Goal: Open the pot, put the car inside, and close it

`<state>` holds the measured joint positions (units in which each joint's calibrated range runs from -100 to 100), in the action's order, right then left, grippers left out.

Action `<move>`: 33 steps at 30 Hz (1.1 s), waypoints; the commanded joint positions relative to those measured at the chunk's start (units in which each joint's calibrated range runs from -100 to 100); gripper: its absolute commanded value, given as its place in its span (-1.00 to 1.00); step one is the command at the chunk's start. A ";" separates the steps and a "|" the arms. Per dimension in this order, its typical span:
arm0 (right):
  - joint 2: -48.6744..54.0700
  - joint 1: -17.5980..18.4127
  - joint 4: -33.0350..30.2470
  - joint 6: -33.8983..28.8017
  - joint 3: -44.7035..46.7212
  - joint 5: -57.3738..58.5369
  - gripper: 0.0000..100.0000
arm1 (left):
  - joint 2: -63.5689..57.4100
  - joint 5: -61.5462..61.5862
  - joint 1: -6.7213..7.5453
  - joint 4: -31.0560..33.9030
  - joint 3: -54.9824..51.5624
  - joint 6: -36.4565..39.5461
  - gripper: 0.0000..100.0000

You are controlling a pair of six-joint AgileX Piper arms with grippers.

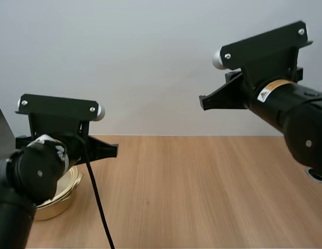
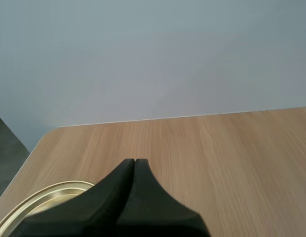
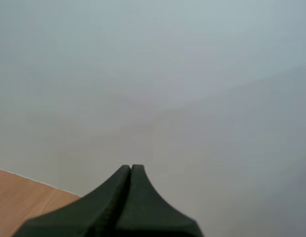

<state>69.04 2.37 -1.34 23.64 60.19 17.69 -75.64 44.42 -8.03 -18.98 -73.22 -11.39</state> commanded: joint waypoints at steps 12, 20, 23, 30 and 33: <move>2.15 -3.49 6.59 -0.14 25.24 9.26 -1.00 | -24.36 -3.17 9.79 17.79 -15.08 8.99 -1.00; 2.15 -3.49 8.84 -0.14 36.18 -10.26 -1.00 | -24.36 -10.19 11.04 20.80 -22.94 20.08 -1.00; 2.15 -3.49 10.09 -0.14 39.81 -19.05 -1.00 | -24.36 -11.96 11.04 20.73 -26.78 20.04 -1.00; 2.15 -3.49 12.89 -0.14 39.81 -16.39 -1.00 | -24.36 -13.78 10.52 21.28 -26.78 19.83 -1.00; 2.15 -3.49 12.21 0.21 39.81 -16.23 -1.00 | -24.36 -13.78 10.21 21.28 -26.78 19.83 -1.00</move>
<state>71.16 -1.10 11.17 23.73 100.00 1.16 -100.00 30.53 2.22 2.29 -100.00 8.45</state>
